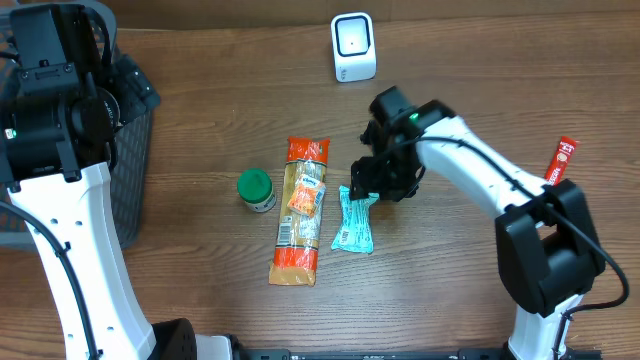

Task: Scan the item barcode
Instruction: 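Lower the right gripper and grasp the teal wrapper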

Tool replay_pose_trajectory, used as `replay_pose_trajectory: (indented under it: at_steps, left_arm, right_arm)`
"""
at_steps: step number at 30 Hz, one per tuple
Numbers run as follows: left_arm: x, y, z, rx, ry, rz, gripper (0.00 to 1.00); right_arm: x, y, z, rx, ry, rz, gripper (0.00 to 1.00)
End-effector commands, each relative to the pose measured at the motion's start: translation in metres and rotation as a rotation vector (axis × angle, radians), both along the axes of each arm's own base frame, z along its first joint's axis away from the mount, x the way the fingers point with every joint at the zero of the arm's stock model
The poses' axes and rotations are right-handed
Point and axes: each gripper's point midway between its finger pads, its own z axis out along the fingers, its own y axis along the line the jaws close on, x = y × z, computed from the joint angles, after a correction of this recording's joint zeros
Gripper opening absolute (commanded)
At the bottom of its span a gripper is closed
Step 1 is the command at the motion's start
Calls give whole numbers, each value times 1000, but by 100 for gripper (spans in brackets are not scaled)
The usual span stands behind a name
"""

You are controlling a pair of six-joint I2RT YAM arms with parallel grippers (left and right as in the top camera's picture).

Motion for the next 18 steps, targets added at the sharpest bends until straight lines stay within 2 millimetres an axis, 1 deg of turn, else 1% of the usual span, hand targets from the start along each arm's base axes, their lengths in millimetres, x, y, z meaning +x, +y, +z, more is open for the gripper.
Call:
replay_pose_trajectory:
  at_steps: [1,2,3,5,6,8,10,13,15,18]
  left_arm:
    - [1,3,2,15,0,5,100]
    - [1,3,2,15,0,5,100]
    - [1,3,2,16,0,5,99]
    - [1,4,2,15,0,6,100]
    - [1,4,2,16,1,5,100]
    - [1,3,2,15,0,5,100]
    - [1,4,2,15,0,6,100]
    - [1,3,2,15,0,5,100]
    - [1,4,2,16,1,5,100]
    - [1,4,2,16,1,5,100]
  right_arm:
    - [8,-23,-19,-198,-56,-146,64]
    - [7,-22,-21,-202,-62,-139,59]
    - [6,-21,-22,-201,-63,-134,49]
    - [2,-18,-23,-202,-64,-116,24]
    - [1,-17,-22,-201,-70,-96,15]
    - [2,-17,-18,-201,-86,-87,13]
    - [5,-17,-8,-197,-109,-91,12]
    - [8,-14,9,-167,-145,-94,4]
    - [4,-10,18,-141,-149,-87,4]
    - [-8,-1,19,-115,-112,-62,4]
